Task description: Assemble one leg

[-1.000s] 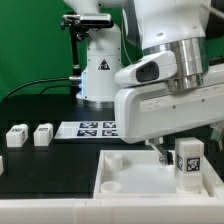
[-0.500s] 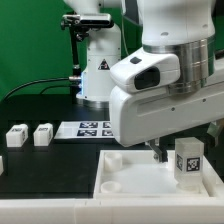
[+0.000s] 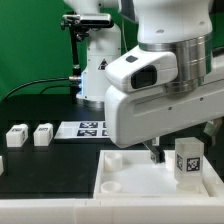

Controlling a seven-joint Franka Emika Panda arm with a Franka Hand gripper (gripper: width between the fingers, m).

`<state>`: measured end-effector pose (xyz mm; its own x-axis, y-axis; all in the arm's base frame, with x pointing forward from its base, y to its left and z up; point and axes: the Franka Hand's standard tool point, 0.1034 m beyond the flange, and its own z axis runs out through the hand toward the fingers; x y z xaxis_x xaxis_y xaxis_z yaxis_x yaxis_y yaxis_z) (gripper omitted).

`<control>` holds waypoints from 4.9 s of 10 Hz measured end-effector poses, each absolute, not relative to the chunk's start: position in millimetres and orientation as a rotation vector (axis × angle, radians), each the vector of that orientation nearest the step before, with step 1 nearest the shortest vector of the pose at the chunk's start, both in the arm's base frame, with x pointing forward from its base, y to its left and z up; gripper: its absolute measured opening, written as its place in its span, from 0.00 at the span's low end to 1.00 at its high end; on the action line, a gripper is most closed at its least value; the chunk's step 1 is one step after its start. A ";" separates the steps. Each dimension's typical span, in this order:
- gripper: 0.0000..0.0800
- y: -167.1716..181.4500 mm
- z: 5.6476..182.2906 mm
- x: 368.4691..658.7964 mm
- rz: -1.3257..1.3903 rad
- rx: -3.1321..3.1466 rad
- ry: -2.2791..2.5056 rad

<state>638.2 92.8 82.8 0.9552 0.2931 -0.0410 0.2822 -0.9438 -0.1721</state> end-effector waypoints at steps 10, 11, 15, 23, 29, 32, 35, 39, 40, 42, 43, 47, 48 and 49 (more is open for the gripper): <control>0.37 95.5 82.0 637.8 0.128 -2.922 0.475; 0.37 98.3 81.8 637.5 0.154 -2.872 0.746; 0.37 103.8 81.2 638.9 0.231 -2.627 1.432; 0.81 115.5 79.9 637.4 0.184 -2.856 0.833; 0.81 119.8 75.6 629.9 0.100 -2.957 -0.335; 0.67 118.2 76.1 631.7 0.076 -2.943 -0.486; 0.37 115.7 75.5 631.9 0.077 -2.946 -0.485; 0.37 115.5 74.3 632.2 0.097 -2.975 -0.186; 0.37 115.6 73.2 634.0 0.105 -2.985 0.105; 0.37 115.5 72.8 634.6 0.132 -2.949 0.536; 0.37 114.3 72.1 635.7 0.145 -2.893 0.774; 0.37 110.9 72.6 638.2 0.191 -2.679 1.328; 0.37 110.4 72.7 638.5 0.204 -2.620 1.436; 0.37 111.1 72.5 638.2 0.208 -2.607 1.462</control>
Offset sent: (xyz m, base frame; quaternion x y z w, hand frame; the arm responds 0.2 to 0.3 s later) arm 0.0000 0.0000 0.0000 0.0000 0.0000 0.0899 0.9960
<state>638.2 111.1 72.5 0.5166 -0.8347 -0.1907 -0.8548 -0.5156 -0.0588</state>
